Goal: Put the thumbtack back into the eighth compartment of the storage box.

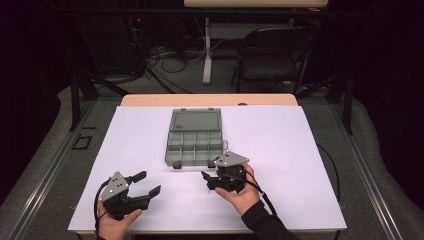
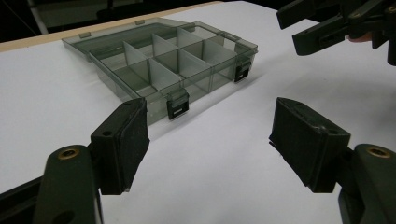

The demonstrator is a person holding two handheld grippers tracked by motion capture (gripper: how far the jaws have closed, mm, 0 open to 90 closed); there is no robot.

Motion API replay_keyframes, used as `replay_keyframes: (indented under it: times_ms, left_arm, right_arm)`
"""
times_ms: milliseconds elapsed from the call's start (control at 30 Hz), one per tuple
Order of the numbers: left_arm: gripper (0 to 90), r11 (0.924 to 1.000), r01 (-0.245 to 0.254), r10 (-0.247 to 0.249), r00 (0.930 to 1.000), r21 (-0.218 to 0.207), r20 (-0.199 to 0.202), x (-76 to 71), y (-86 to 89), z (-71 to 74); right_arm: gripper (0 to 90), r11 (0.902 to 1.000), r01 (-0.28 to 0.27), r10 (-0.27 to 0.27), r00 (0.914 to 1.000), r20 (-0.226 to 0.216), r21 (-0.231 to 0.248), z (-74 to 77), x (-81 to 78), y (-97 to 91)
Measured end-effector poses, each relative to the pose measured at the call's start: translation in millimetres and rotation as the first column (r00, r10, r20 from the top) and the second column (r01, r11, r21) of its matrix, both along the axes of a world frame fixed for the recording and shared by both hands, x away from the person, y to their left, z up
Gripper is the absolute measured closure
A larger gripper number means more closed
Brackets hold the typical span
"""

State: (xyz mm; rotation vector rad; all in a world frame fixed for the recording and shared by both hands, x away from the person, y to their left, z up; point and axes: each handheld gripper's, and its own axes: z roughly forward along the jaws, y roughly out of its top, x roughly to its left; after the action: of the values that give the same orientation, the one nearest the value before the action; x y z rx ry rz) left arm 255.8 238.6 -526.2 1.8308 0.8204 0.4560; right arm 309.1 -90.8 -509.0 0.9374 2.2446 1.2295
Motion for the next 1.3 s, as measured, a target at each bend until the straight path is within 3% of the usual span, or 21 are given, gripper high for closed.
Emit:
replay_keyframes:
  times_ms: [100,767,1133,1300]
  left_arm:
    - [27.4,1.0,0.001,-0.001,1.0,0.001,-0.001,0.1,-0.4,-0.2]
    - [27.4,1.0,0.0,0.0,1.0,0.001,-0.006,0.3,-0.7,-0.7]
    - [27.4,1.0,-0.002,0.002,1.0,0.005,-0.004,0.1,-0.1,-0.6]
    - [27.4,1.0,-0.002,0.002,1.0,0.005,-0.004,0.2,-0.1,-0.6]
  right_arm:
    - [29.4,0.9998,0.002,-0.002,1.0,-0.004,0.018,-1.7,-4.3,-1.1]
    - [35.1,0.9998,-0.012,0.013,0.999,-0.043,0.018,-22.1,-20.9,-10.6]
    - [49.4,0.9989,-0.023,0.026,0.9977,-0.063,0.041,-33.6,-27.7,-13.9]
    - [53.6,0.9991,-0.04,0.041,0.9962,-0.076,0.016,-38.4,-29.1,-9.0]
